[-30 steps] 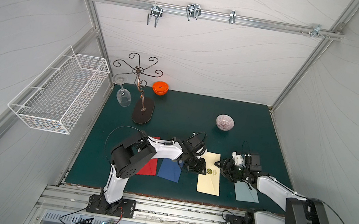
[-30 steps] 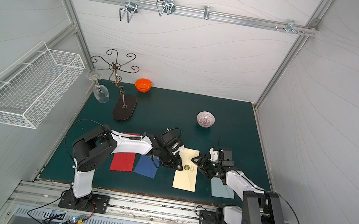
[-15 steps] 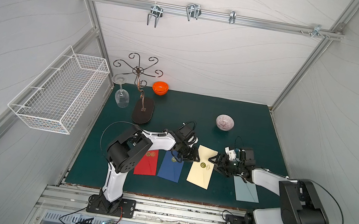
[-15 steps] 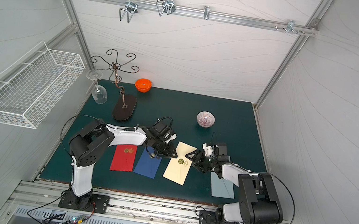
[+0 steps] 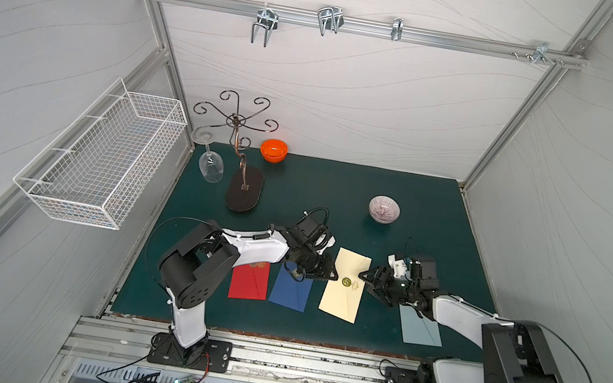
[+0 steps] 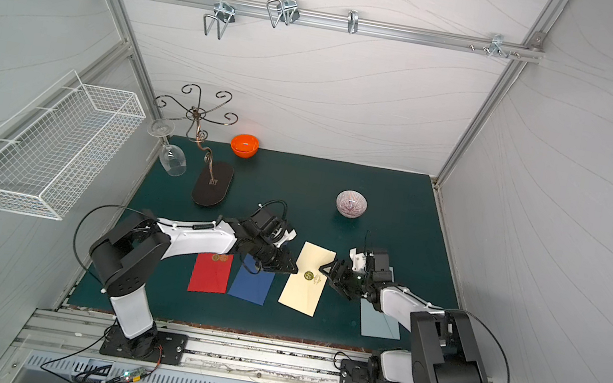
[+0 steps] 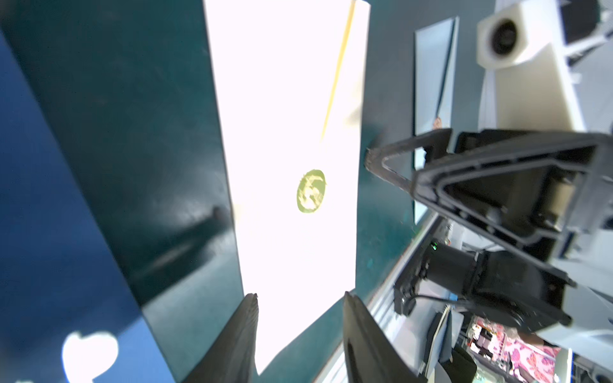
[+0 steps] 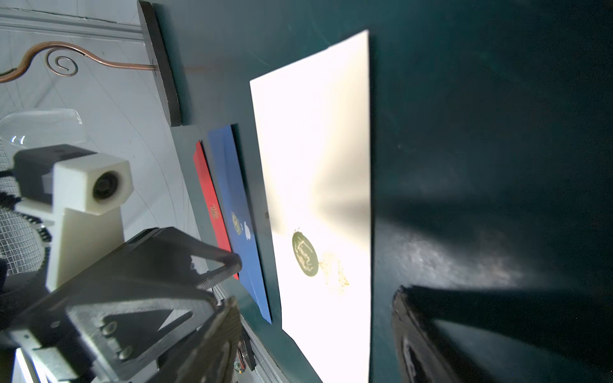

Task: Open the envelope
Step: Adjust the envelope at the center of the board.

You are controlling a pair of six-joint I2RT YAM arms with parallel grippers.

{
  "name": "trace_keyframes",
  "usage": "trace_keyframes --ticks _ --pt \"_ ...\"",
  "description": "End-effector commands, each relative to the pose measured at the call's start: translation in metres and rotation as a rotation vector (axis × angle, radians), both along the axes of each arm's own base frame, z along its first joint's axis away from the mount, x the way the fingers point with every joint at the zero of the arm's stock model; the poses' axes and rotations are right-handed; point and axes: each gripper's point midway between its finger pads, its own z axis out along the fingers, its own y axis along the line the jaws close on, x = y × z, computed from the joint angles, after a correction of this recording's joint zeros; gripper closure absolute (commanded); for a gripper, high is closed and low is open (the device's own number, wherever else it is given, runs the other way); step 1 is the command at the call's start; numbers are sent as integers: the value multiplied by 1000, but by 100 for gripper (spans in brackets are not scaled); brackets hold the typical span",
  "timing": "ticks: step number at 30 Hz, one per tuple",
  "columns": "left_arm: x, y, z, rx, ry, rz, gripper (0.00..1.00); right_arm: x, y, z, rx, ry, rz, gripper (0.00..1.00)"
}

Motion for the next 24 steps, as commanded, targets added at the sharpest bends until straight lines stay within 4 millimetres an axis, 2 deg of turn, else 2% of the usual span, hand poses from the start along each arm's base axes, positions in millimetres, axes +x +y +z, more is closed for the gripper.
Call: trace_keyframes --ticks 1,6,10,14,20,24 --pt "-26 -8 16 -37 14 -50 55 -27 -7 -19 -60 105 -12 26" --pt "-51 1 2 27 46 -55 55 -46 -6 -19 -57 124 1 26" --pt "-57 8 -4 27 56 -35 56 -62 -5 -17 -42 130 22 26" --pt "-62 5 -2 37 68 -73 56 -77 -4 -16 -23 129 50 26" --pt "-61 5 -10 59 60 -85 55 -80 -3 -11 -5 101 62 22" --pt "-58 0 -8 41 56 -100 55 -81 -2 -15 -6 117 67 21"
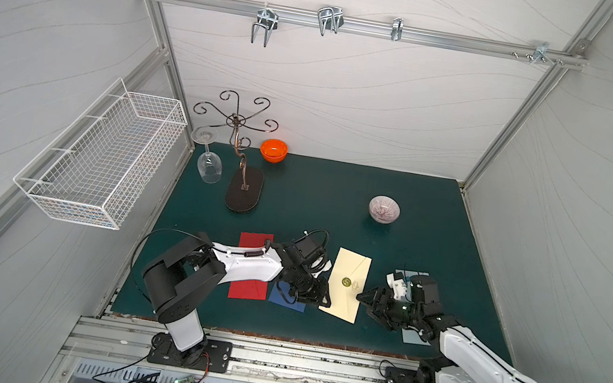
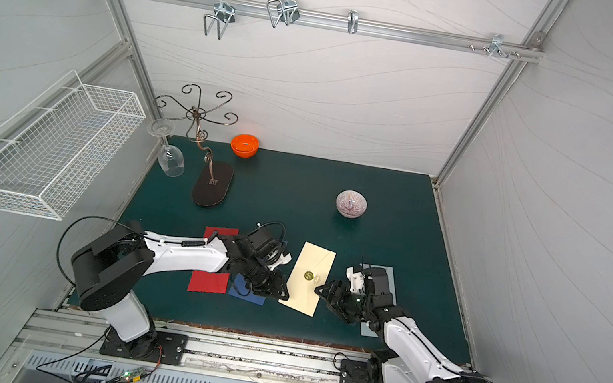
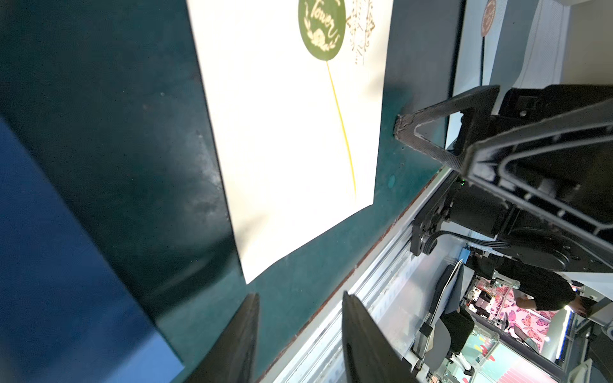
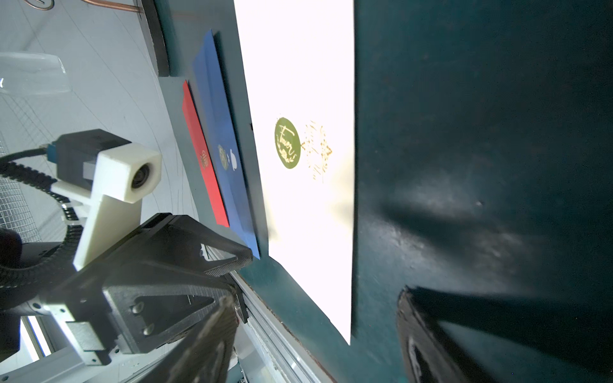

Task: Open the envelope
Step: Adjust the envelope at the center of the board.

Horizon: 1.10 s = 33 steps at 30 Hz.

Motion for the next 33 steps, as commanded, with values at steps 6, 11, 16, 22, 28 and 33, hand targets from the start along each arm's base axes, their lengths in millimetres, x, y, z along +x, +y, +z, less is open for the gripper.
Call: trace_keyframes --ticks 6,11,16,22,28,33 --pt "9 -22 11 -76 -28 -44 53 -14 0 -20 -27 107 24 21" --pt "7 -19 1 -51 -13 -58 53 -14 -2 -26 -45 126 16 21" --pt "5 -14 -18 -5 16 -65 54 -14 -6 -32 -84 142 6 20" --pt "4 -6 -32 54 26 -67 55 -15 -9 -38 -93 162 -4 19" --pt "1 0 -38 79 26 -69 55 -13 -6 -38 -25 167 -13 23" --pt "1 -1 -37 72 23 -71 55 -12 -1 -37 8 162 5 27"
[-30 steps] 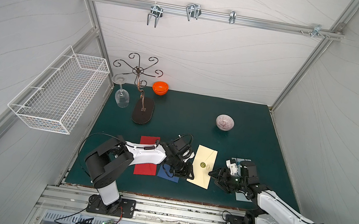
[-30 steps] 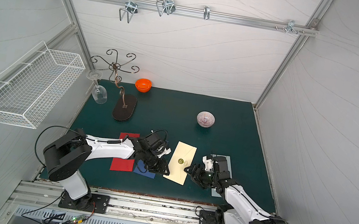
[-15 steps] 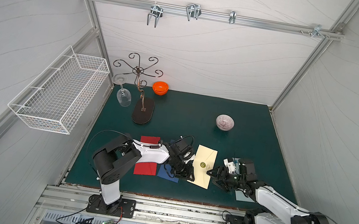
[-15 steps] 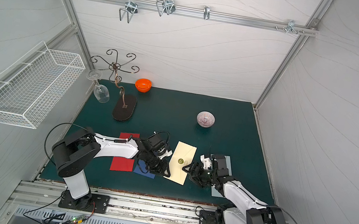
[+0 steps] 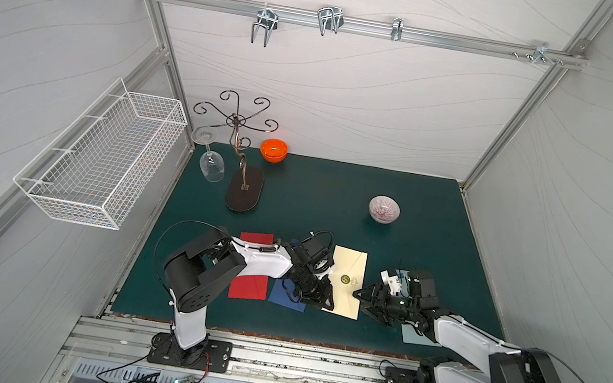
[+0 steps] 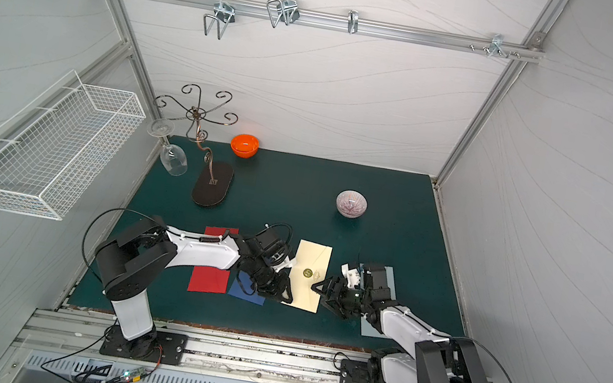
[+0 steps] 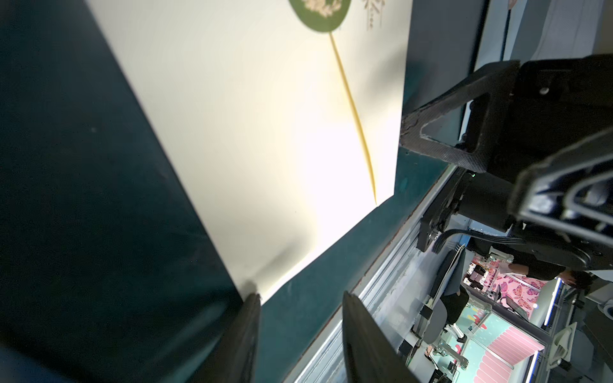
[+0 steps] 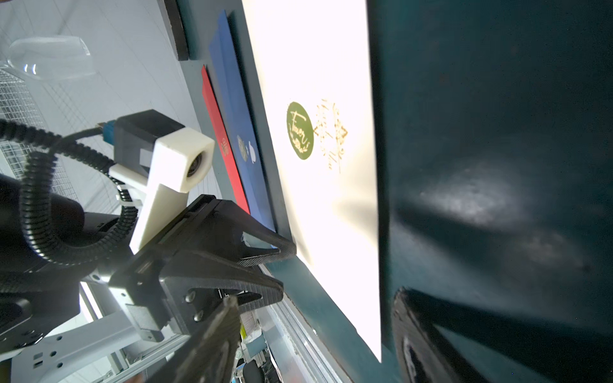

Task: Open the envelope
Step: Adjust the envelope at the center of the board, then pick up the envelope from the center of the board.

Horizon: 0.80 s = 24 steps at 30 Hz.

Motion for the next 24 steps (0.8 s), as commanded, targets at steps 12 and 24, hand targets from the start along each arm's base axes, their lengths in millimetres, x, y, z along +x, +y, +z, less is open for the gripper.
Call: trace_keyframes --ticks 12,24 --pt "-1 7 -19 56 -6 -12 55 -14 0 -23 37 64 -1 33" --pt "-5 6 -21 41 12 -21 55 2 18 -26 48 6 46 49"
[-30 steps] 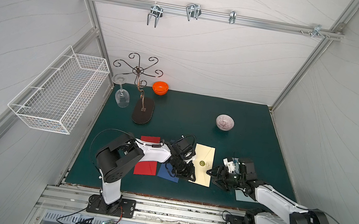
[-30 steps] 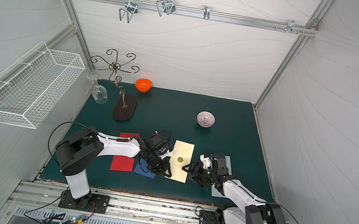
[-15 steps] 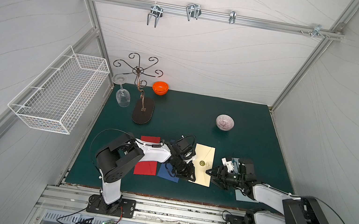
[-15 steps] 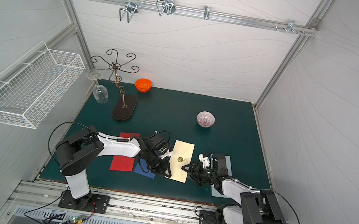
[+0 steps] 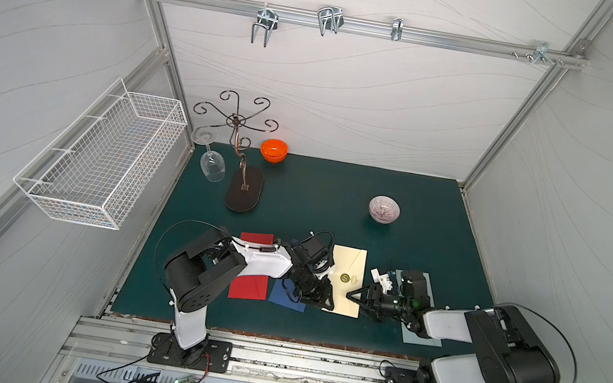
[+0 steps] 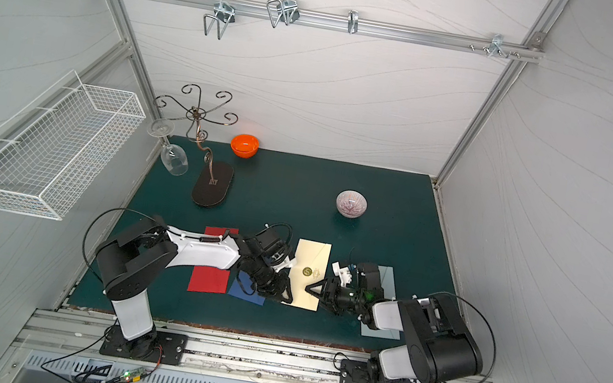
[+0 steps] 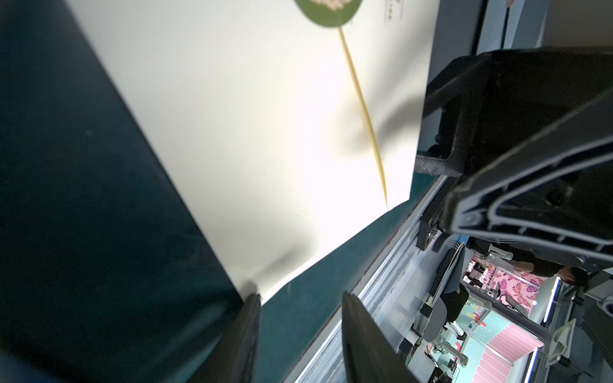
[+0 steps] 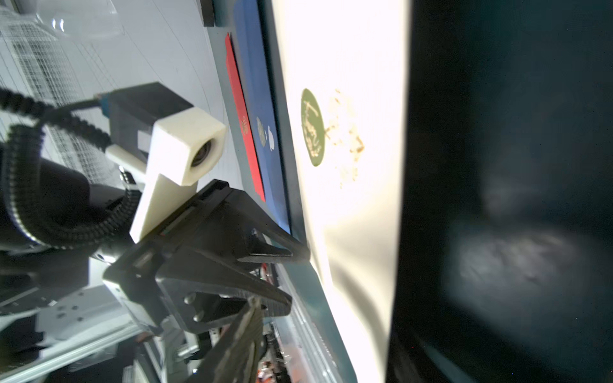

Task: Open the envelope
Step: Pick up the envelope from the center of the board.

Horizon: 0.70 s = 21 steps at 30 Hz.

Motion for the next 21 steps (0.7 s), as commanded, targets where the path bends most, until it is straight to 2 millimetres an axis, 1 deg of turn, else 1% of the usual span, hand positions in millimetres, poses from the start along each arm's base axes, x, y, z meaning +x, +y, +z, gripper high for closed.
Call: trace_keyframes --ticks 1,5,6,10,13,21 --pt "-4 7 -21 52 8 -13 55 2 -5 -20 -71 38 -47 51" --pt "-4 8 -20 49 4 -14 56 6 -5 -23 -83 31 -54 57" --pt "-4 8 -20 49 3 -13 56 5 -5 -23 -81 31 -52 61" --pt "-4 7 -19 45 -2 -13 55 6 -5 -23 -80 26 -51 69" --pt "-3 7 -16 38 -10 -12 55 7 -5 -21 -82 15 -50 80" --pt "7 3 -1 17 -63 7 54 9 -7 -16 -111 -16 -52 94"
